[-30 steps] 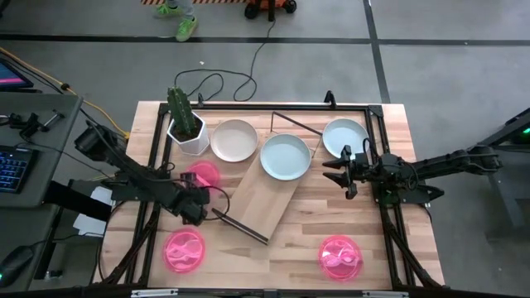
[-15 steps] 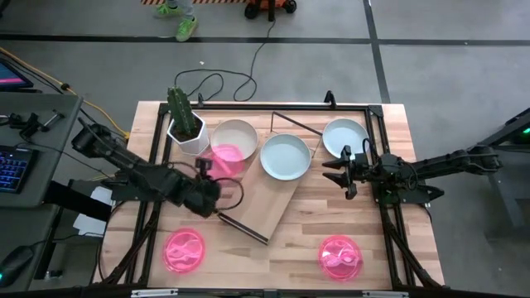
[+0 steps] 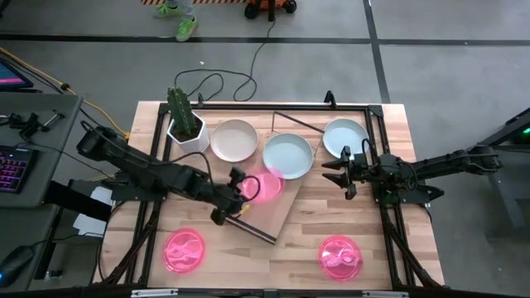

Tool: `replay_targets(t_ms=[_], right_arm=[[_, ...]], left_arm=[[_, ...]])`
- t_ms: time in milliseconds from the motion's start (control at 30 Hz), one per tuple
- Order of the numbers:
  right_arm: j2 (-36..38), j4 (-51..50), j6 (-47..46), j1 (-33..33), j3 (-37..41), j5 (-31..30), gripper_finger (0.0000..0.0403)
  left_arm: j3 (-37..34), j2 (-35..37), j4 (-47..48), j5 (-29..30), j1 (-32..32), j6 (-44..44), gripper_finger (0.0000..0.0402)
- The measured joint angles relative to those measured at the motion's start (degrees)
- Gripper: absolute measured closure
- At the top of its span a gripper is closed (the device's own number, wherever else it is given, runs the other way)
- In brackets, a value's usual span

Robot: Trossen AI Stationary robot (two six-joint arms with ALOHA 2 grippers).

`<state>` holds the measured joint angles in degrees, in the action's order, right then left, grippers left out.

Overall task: Place and stack plates onto a shelf
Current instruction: Put the top left pink plate on the shelf

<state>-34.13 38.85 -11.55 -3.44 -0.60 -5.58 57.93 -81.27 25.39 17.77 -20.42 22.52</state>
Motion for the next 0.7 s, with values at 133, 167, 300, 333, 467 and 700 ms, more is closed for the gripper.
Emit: replay_targets(t_ms=[133,167,300,333,467,700], right_arm=[[0.00,-0.33,-0.31,0.00,0.00,0.00,0.0245],[0.00,-0.33,-0.39,0.00,0.00,0.00,0.0245],[0.02,-0.43,-0.42,0.00,0.00,0.00,0.0245],[0.01,-0.50,-0.44,0.00,0.00,0.00,0.0245],[0.01,-0.51,-0.43,0.00,0.00,0.00,0.0245],[0.01,-0.51,-0.42,0.00,0.00,0.00,0.0245]], left_arm=[[0.07,-1.66,-0.71,-1.04,-1.58,0.97,0.0401],[0.13,-1.88,-0.62,-1.31,-1.75,1.00,0.0401],[0.24,-2.52,-0.65,-5.22,-1.69,0.94,0.0401],[0.20,-2.60,-0.81,-6.12,-1.67,0.94,0.0401],[0.17,-2.66,-0.69,-7.10,-1.68,-0.12,0.0401],[0.09,-2.69,-0.48,-7.18,-1.69,-1.55,0.0401]])
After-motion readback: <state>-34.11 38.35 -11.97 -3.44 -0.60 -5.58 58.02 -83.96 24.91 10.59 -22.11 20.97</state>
